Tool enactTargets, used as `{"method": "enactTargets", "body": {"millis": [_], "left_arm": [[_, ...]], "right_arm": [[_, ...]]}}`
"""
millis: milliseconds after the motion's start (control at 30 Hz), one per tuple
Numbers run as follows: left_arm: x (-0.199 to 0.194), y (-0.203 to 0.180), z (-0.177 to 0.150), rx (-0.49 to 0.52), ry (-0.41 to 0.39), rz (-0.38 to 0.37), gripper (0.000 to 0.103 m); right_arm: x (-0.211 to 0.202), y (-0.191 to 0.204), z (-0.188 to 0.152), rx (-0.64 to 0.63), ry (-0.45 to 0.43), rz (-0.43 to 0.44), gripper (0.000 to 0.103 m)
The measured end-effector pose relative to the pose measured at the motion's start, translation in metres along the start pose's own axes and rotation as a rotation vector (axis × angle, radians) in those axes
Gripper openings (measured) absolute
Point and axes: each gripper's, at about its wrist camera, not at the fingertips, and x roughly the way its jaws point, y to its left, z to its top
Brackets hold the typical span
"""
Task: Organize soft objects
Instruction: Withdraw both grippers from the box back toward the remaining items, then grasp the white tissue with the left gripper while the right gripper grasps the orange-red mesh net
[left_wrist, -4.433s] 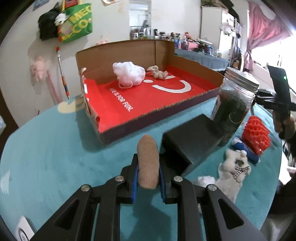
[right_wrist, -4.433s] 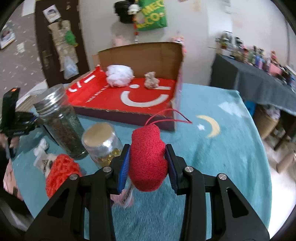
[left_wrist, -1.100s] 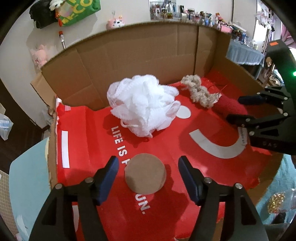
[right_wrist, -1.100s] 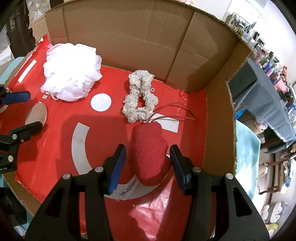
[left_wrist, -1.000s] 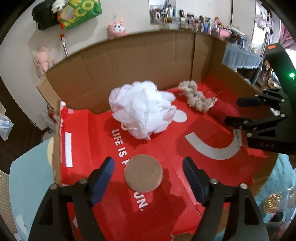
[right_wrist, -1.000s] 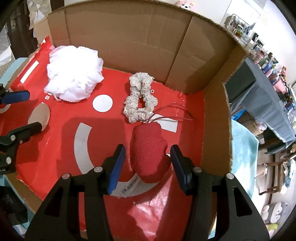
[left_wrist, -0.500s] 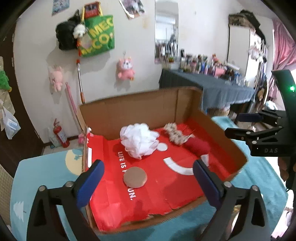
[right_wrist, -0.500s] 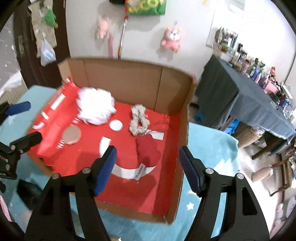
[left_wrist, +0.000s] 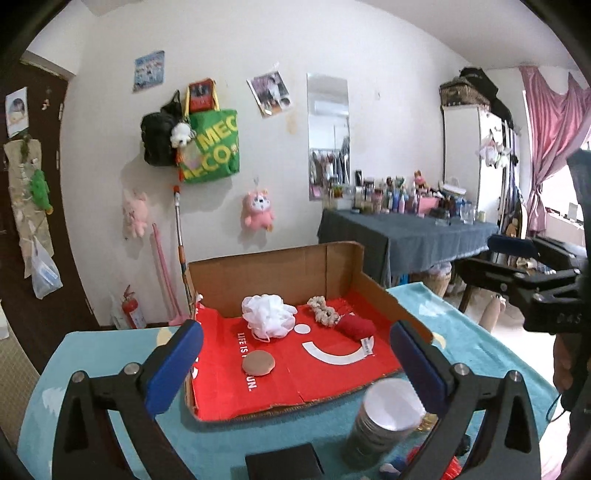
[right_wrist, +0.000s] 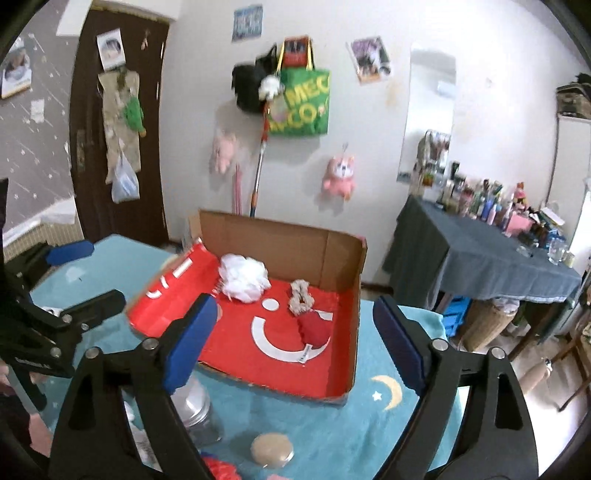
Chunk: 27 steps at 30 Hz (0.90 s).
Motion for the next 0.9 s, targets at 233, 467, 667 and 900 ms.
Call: {"method": "enactTargets", "body": {"millis": [233,467,667,900], "left_arm": [[-0.038,-0.010,-0.028,-0.028,-0.071,0.027,0.103],[-0.066,-0.021,-0.059,-0.022,-0.143,0.075,0.103],[-0.071,-0.026,-0.090,-0.031,-0.166,0.105,0.103],[-0.069,-0.026,-0.127,-0.068,-0.134,0.082,0.103]], "right_arm": [[-0.044,0.021,-0.035,0.010,-0.099,-0.018,0.088],[-0.073,0.032,-0.077,0.063,-0.179,-0.076,0.090],[-0.084,0.043,-0.115,0.080,-0.217,-0.121,0.090],[-0.079,0.050,-0.160,0.085,-0.186,-0.126,0.091]]}}
